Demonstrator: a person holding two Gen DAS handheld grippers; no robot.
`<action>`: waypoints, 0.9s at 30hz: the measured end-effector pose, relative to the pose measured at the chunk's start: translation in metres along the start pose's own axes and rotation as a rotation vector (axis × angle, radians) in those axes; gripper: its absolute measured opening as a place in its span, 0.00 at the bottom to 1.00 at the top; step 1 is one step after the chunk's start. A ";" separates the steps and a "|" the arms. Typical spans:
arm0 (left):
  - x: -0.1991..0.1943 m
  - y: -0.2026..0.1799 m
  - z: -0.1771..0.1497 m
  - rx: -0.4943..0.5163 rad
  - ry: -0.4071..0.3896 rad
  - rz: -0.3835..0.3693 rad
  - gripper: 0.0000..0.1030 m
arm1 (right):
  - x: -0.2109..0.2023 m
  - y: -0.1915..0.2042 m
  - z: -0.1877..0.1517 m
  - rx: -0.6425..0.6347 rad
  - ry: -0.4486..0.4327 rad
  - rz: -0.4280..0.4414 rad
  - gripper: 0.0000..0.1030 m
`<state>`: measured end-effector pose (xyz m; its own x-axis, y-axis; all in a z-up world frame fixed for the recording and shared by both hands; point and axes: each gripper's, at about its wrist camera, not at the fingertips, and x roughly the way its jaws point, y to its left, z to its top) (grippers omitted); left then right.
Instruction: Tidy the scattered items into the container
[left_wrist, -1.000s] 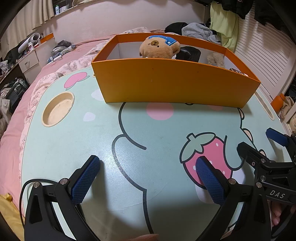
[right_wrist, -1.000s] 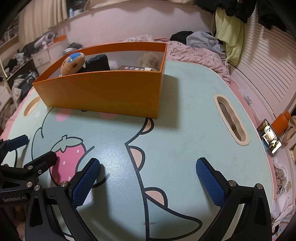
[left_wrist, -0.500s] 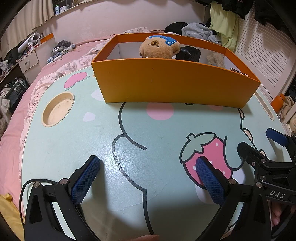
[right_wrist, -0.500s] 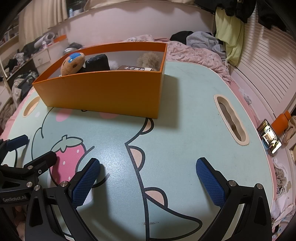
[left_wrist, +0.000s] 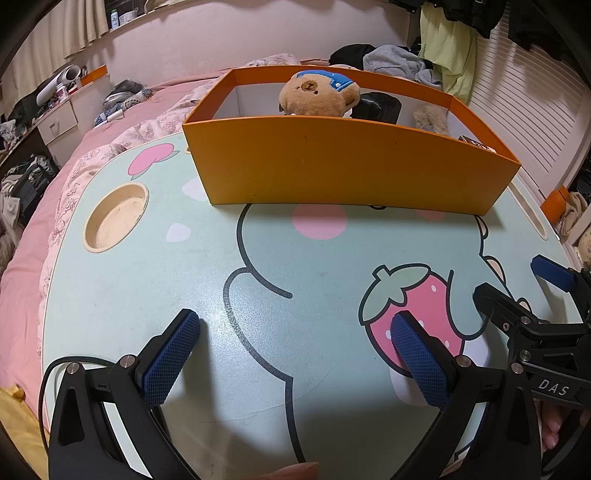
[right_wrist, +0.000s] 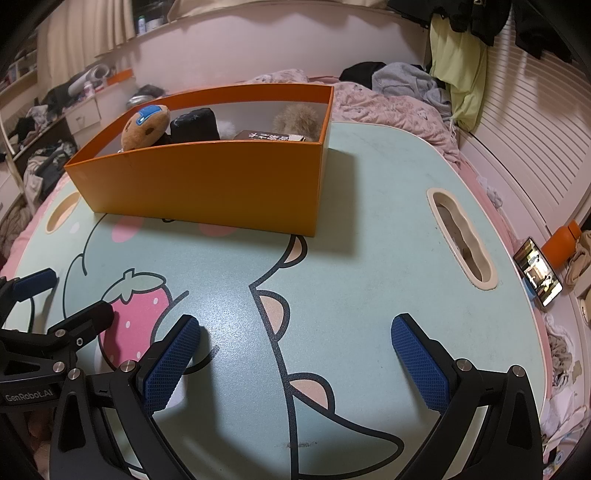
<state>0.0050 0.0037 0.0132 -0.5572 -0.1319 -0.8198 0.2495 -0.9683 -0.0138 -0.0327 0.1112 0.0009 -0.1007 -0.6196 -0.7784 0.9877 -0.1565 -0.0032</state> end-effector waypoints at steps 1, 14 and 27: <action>0.000 0.000 0.000 0.000 0.000 0.000 1.00 | 0.000 0.000 0.000 0.000 0.000 0.000 1.00; 0.000 0.000 0.000 -0.002 0.000 0.001 1.00 | 0.000 0.000 0.000 0.000 0.000 0.000 1.00; 0.000 0.002 -0.001 -0.017 0.009 0.014 1.00 | 0.000 0.000 0.000 -0.001 0.000 0.000 1.00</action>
<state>0.0065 0.0024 0.0123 -0.5464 -0.1439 -0.8251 0.2709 -0.9625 -0.0116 -0.0325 0.1115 0.0007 -0.1006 -0.6195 -0.7785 0.9878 -0.1558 -0.0036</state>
